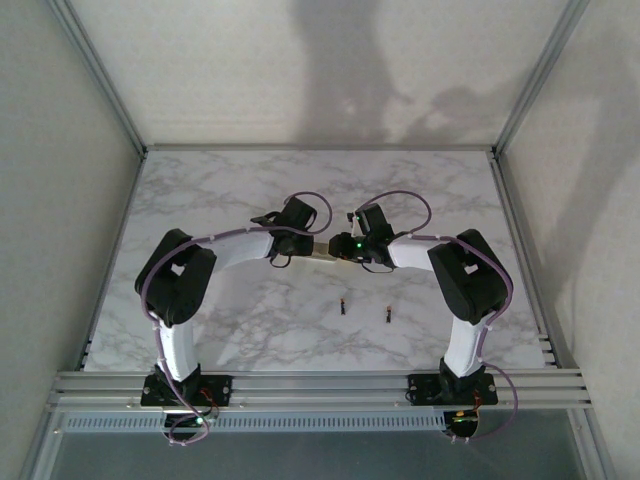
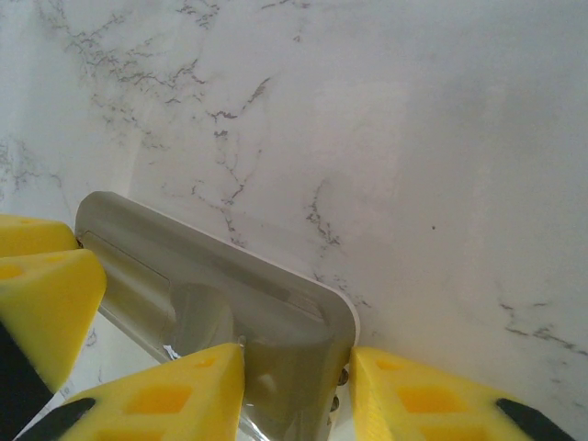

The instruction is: Load the batteries into the remote control

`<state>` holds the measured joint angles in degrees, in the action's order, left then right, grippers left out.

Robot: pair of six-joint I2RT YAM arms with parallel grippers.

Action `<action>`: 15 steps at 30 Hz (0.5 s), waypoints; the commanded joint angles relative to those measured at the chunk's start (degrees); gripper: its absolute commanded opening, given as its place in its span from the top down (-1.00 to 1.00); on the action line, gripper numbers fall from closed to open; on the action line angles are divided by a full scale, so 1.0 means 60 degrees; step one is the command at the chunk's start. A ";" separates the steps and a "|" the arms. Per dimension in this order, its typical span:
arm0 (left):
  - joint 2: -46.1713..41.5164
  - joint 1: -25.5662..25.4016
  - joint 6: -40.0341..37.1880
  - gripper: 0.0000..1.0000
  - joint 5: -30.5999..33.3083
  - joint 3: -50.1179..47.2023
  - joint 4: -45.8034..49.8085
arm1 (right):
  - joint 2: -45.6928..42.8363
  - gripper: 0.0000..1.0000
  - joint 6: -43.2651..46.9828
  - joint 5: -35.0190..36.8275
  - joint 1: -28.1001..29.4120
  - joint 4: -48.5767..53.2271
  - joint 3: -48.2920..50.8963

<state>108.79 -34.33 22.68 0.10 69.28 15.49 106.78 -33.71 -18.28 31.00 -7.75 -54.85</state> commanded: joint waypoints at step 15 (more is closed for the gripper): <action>0.0782 -0.0375 0.0168 0.30 -0.0174 0.0865 0.0914 | 0.0250 0.27 0.0111 -0.0248 0.0158 0.0282 -0.0131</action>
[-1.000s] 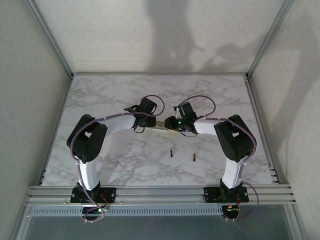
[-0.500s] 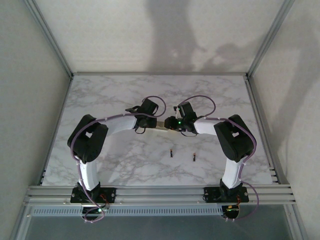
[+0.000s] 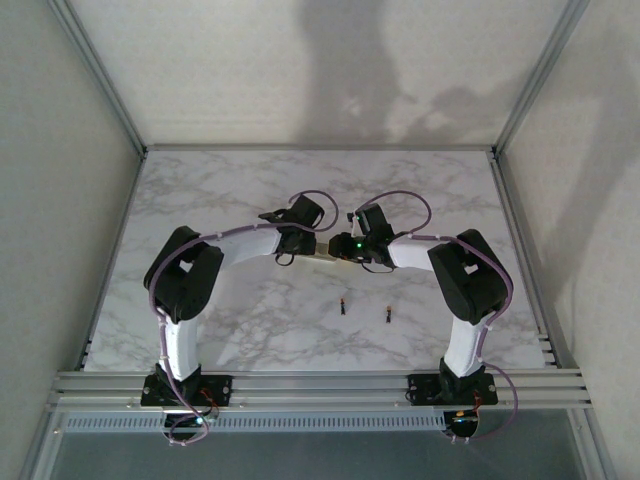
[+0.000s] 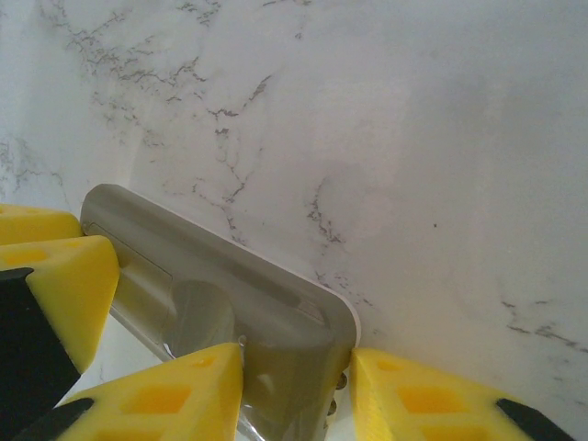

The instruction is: Load the batteries into the remote control

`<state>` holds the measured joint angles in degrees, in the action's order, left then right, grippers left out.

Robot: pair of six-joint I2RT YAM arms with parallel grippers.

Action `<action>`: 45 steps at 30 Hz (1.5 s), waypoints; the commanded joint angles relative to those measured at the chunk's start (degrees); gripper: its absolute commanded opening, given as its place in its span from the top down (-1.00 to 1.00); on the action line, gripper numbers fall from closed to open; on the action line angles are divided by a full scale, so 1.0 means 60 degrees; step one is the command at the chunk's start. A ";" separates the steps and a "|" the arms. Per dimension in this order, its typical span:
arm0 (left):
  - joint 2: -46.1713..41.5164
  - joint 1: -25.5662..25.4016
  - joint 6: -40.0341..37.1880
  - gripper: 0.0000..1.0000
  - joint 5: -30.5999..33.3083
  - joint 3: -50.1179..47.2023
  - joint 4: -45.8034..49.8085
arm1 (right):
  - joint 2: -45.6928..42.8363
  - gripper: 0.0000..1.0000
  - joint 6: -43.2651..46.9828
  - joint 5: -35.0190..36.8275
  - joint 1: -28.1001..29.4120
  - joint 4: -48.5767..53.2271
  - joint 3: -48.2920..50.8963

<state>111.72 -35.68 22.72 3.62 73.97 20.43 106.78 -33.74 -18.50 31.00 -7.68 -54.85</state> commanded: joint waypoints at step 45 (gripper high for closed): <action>-0.1721 0.1043 0.0673 0.25 -0.1628 -0.0498 -0.0741 | -0.0865 0.06 0.0803 0.0459 0.0208 0.0782 0.0038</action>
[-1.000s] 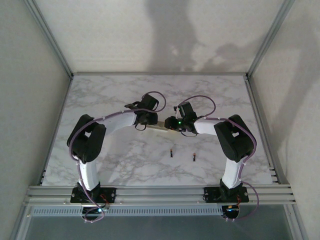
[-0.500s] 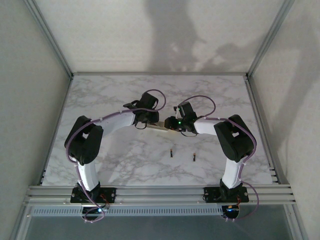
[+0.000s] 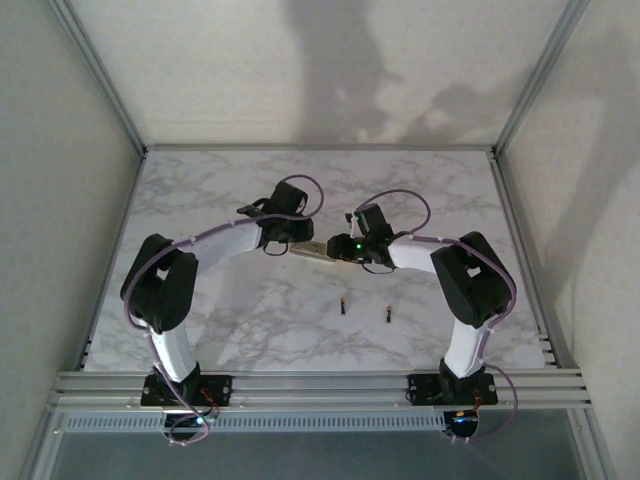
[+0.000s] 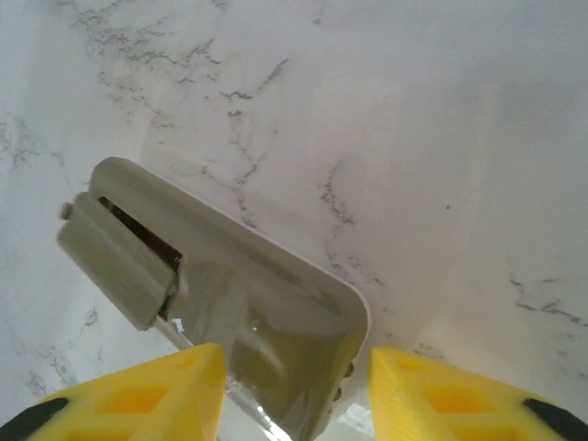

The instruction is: Load the batteries into the remote control

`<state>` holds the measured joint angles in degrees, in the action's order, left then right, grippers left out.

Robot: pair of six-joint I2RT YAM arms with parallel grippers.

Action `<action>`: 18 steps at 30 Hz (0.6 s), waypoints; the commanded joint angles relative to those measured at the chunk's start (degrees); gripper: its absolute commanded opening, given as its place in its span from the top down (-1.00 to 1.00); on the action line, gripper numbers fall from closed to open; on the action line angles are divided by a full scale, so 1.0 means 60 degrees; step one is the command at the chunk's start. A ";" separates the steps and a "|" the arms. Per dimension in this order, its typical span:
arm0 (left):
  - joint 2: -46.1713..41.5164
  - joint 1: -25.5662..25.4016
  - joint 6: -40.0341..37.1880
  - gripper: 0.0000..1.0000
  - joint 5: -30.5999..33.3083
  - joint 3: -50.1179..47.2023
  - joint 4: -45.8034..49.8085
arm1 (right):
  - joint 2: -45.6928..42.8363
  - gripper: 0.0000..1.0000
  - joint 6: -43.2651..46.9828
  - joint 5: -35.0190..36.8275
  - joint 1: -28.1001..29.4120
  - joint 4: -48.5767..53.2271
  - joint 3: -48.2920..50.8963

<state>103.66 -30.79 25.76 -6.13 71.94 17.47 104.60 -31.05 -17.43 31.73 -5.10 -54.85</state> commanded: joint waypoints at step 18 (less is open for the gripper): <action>-0.2948 0.1597 0.0929 -0.99 0.0679 -0.3137 -0.1331 | 0.0536 0.02 0.3649 0.1701 0.1244 0.2228 -0.2818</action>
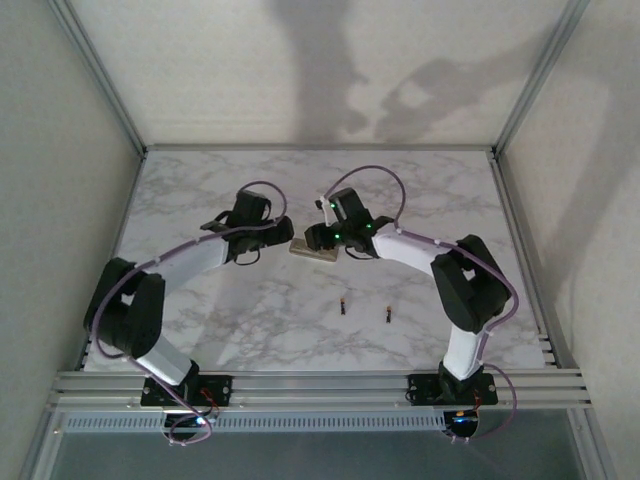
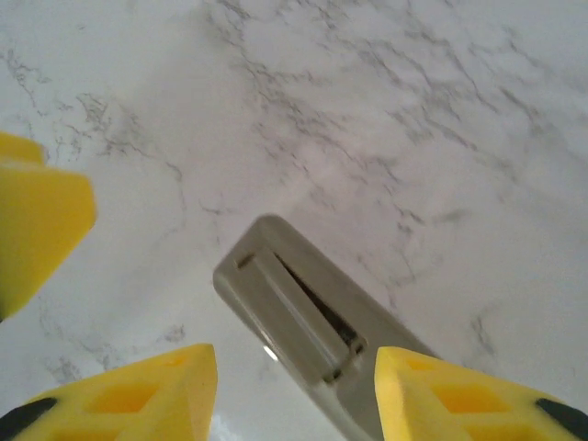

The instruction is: Load the batteries into the remote control

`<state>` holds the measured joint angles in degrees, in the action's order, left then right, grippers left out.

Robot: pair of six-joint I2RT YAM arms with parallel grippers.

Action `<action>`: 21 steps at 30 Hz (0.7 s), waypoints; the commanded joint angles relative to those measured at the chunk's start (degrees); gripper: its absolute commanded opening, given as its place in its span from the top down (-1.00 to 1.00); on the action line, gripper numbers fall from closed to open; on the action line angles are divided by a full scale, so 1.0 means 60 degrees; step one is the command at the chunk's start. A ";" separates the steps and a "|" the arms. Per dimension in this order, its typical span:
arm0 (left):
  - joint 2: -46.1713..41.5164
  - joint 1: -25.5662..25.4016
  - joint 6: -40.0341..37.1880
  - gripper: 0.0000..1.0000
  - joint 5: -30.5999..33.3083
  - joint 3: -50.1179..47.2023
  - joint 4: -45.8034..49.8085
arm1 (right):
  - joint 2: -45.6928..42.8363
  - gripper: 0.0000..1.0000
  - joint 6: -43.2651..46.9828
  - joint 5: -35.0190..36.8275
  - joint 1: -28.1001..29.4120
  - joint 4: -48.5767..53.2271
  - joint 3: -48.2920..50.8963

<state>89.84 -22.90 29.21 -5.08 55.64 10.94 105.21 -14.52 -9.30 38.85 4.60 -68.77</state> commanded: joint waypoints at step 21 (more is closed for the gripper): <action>-0.2831 0.1175 0.0757 -0.99 0.0195 -0.2190 -0.0437 | 0.2593 -0.04 0.3087 0.0029 0.0613 0.2317 -0.3084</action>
<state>74.15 -16.38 33.28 -3.46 42.96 8.78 119.09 1.87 -9.17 42.02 15.86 -84.77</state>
